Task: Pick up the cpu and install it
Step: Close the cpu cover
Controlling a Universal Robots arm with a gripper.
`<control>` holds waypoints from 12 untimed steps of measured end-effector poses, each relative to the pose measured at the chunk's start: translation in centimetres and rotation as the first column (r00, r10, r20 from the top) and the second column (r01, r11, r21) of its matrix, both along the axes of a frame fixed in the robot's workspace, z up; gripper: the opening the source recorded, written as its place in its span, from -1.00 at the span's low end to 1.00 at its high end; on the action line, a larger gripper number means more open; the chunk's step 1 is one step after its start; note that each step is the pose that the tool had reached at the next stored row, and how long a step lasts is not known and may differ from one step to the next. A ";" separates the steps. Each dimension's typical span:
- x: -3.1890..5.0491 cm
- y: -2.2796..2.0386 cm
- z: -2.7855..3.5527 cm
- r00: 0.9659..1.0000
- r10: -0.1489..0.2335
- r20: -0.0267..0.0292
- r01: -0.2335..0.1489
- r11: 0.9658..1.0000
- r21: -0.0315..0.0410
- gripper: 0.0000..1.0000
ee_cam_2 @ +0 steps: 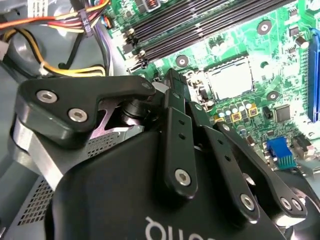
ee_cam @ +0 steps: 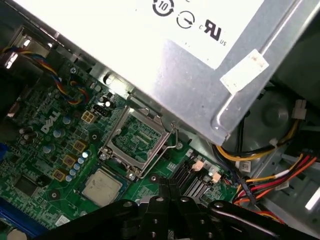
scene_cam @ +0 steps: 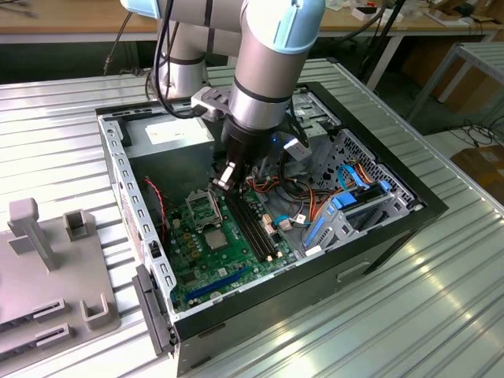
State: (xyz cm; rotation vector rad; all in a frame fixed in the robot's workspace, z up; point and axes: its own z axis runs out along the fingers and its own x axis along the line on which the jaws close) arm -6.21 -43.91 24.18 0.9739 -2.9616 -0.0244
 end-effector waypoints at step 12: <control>0.00 0.21 -0.36 0.975 0.224 0.000 -0.224 0.975 0.000 -0.74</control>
